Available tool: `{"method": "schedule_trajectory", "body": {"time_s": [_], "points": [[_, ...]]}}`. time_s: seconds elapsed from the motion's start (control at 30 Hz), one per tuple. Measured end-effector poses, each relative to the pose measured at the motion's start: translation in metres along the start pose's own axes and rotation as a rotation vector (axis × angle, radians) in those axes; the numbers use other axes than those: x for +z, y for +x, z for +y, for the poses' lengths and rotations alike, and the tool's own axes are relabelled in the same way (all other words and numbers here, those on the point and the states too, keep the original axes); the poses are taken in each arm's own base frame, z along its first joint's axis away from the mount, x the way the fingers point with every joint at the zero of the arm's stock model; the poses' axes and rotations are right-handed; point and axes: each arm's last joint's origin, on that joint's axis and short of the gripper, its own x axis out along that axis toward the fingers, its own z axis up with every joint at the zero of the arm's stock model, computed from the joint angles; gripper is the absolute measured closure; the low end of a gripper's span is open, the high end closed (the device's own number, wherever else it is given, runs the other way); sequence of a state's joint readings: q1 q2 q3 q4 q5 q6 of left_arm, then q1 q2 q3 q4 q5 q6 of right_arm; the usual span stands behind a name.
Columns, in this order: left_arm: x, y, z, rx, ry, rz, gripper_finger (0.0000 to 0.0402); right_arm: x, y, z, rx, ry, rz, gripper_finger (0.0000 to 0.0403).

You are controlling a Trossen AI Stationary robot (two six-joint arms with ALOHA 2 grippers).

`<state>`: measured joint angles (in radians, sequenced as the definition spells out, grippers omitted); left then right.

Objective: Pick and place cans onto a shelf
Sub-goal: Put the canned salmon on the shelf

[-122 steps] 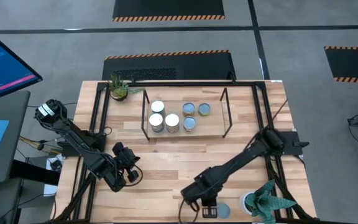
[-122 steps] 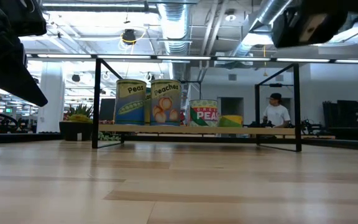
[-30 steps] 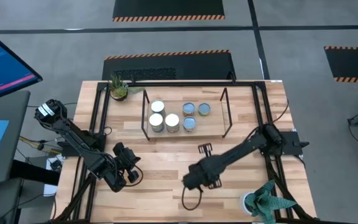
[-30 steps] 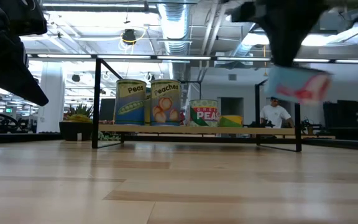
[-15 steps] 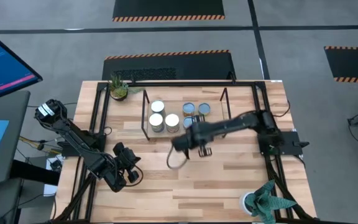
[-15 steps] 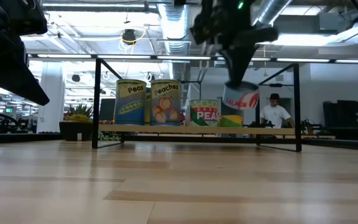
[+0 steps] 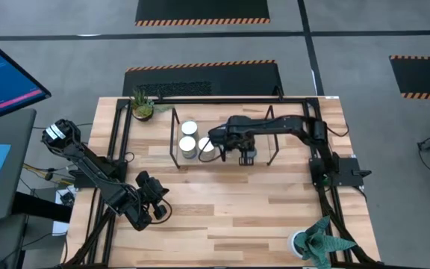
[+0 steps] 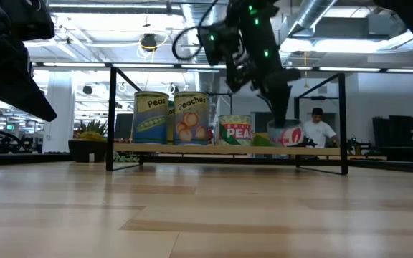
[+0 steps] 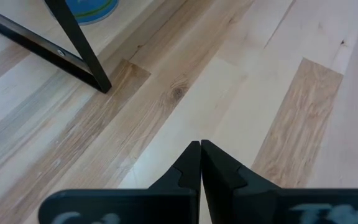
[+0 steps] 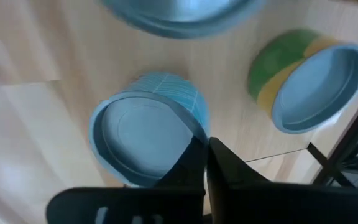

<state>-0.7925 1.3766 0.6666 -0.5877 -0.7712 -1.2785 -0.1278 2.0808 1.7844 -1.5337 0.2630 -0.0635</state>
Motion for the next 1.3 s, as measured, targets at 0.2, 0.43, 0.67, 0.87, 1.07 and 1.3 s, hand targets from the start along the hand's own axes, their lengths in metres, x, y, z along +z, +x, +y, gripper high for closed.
{"method": "schedule_trajectory", "body": {"time_s": [0.2, 0.43, 0.67, 0.87, 1.07, 1.3], "points": [[0.0, 0.0, 0.0, 0.0, 0.0, 0.0, 0.0401, -0.001, 0.018, -0.014, 0.015, 0.051, 0.026, 0.0361], [0.0, 0.0, 0.0, 0.0, 0.0, -0.001, 0.0401, 0.006, 0.018, -0.016, 0.011, 0.066, -0.039, 0.0357], [0.0, 0.0, 0.0, 0.0, -0.001, -0.002, 0.0401, 0.007, 0.019, -0.018, 0.012, 0.09, -0.051, 0.0357], [0.0, 0.0, 0.0, 0.001, 0.0, -0.002, 0.0401, 0.007, 0.019, -0.018, 0.011, 0.095, -0.053, 0.0357], [0.0, 0.0, 0.0, 0.001, 0.0, -0.003, 0.0401, 0.007, 0.019, -0.018, 0.011, 0.105, -0.053, 0.0356], [0.0, 0.0, 0.0, 0.001, 0.0, -0.003, 0.0401, 0.007, 0.019, -0.018, 0.01, 0.104, -0.053, 0.0356]]}}
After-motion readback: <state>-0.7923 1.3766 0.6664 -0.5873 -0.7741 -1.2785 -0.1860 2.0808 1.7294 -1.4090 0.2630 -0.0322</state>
